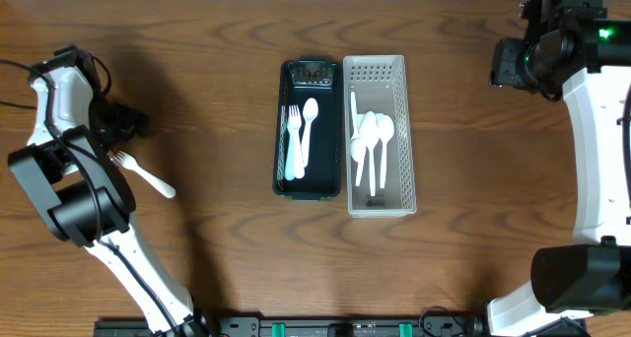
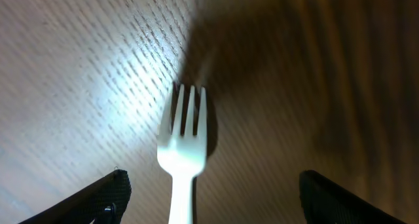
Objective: Pack container
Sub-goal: 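Move the left gripper back and grasp the last white fork, then carry the last white fork into the dark green basket and release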
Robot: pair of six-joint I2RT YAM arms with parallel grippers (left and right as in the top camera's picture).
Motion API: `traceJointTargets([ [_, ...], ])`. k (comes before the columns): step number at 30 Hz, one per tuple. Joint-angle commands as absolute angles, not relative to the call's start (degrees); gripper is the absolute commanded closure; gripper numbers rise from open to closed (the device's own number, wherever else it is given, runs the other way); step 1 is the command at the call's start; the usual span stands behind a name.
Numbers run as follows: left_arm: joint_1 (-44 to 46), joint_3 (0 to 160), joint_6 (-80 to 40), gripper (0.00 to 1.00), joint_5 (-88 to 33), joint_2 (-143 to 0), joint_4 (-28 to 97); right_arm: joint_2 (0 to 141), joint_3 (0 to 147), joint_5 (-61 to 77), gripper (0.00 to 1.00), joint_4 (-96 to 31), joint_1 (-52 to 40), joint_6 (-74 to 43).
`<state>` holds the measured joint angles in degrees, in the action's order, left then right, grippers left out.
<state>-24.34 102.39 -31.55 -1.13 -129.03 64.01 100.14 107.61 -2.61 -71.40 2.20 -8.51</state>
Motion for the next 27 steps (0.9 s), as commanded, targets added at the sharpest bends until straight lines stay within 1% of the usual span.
traceJointTargets([
  [1,-24.86,101.84,-32.23,0.15,-0.84,-131.72,64.01,100.14,107.92,-3.22,0.38,-71.61,3.09,-8.08],
  [9,-26.33,101.54,-31.99,0.15,-0.86,-134.17,63.57,100.14,107.92,-3.22,0.38,-72.05,3.09,-8.08],
  [12,-26.7,101.45,-31.94,0.18,-0.86,-134.19,63.4,100.14,107.92,-3.22,0.38,-72.03,3.09,-8.08],
  [15,-26.72,101.45,-31.55,0.23,-0.84,-134.19,63.33,100.14,107.92,-3.22,0.39,-72.01,3.09,-8.1],
  [17,-26.72,101.45,-31.55,0.31,-0.84,-134.19,63.35,100.14,107.92,-3.22,0.38,-72.01,3.09,-8.1],
  [23,-26.72,101.45,-30.63,0.5,-0.84,-134.19,63.33,100.14,107.92,-3.22,0.39,-72.14,3.09,-8.12],
  [27,-26.72,101.45,-30.48,0.52,-0.86,-134.19,63.35,100.14,107.92,-3.22,0.39,-72.29,3.09,-8.12],
])
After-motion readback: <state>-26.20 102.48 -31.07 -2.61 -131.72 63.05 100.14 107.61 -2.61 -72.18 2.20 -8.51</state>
